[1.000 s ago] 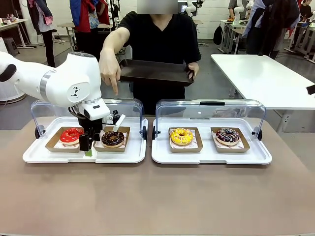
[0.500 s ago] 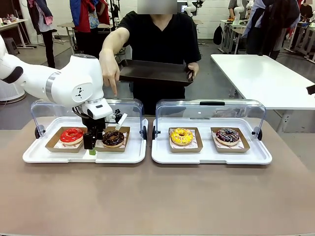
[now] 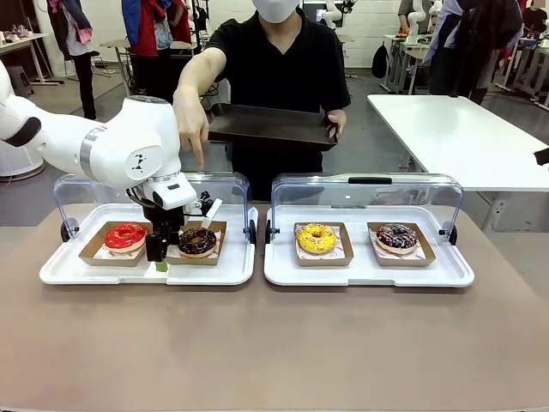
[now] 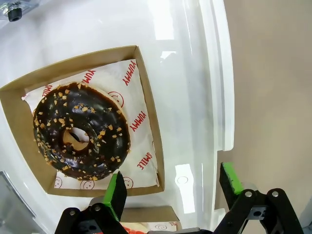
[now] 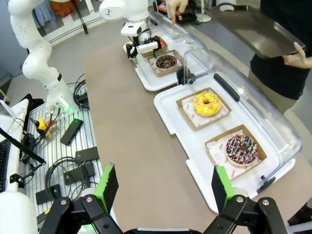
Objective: Provide the desired donut to the person.
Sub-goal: Pick up and lift the Paper togo box containing the Donut pointed at by the person.
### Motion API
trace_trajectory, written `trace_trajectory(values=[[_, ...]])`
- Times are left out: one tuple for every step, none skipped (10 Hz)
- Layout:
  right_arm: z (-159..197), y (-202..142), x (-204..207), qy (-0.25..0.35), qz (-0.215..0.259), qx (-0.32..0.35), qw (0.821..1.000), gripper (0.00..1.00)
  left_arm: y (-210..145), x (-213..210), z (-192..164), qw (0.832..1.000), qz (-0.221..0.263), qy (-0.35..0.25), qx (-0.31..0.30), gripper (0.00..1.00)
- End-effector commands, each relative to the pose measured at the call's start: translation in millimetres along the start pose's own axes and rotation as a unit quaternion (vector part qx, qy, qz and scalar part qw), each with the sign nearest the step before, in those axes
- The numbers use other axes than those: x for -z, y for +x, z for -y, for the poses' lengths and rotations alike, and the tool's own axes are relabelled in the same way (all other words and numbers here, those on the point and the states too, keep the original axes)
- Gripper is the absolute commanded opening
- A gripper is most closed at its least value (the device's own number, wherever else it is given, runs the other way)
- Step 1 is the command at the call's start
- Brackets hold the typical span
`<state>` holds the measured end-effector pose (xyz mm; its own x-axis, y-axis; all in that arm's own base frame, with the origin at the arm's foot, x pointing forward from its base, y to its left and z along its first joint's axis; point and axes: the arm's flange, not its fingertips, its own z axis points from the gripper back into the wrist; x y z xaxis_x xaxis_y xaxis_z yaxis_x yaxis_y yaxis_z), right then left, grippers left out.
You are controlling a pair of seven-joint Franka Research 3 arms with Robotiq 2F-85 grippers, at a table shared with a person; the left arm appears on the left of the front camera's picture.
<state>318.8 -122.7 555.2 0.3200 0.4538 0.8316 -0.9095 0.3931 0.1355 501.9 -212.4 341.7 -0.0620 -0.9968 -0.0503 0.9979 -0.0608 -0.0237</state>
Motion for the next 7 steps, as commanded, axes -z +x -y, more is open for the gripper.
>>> trace_trajectory(values=[[1.0,1.0,0.4,0.005,0.008,-0.002,1.0,1.0,-0.5,6.3,5.1,1.0,-0.001,0.012,-0.018,1.0],[1.0,1.0,0.4,0.005,0.008,-0.002,1.0,1.0,-1.0,7.7,3.5,1.0,-0.003,0.011,-0.016,1.0],[1.0,1.0,0.4,0.005,0.008,-0.002,1.0,1.0,-1.0,10.7,4.5,1.0,-0.003,0.01,-0.018,1.0],[1.0,1.0,0.4,0.005,0.008,-0.002,1.0,1.0,-0.9,13.6,6.6,1.0,0.001,0.008,-0.021,1.0],[1.0,1.0,0.4,0.005,0.008,-0.002,1.0,1.0,-0.6,13.1,4.6,1.0,0.003,0.008,-0.024,1.0],[1.0,1.0,0.4,0.005,0.008,-0.002,1.0,1.0,-0.1,12.9,3.0,1.0,0.0,0.01,-0.024,0.46],[1.0,1.0,0.4,0.005,0.008,-0.002,1.0,1.0,-0.2,12.9,2.7,1.0,0.001,0.011,-0.026,0.46]])
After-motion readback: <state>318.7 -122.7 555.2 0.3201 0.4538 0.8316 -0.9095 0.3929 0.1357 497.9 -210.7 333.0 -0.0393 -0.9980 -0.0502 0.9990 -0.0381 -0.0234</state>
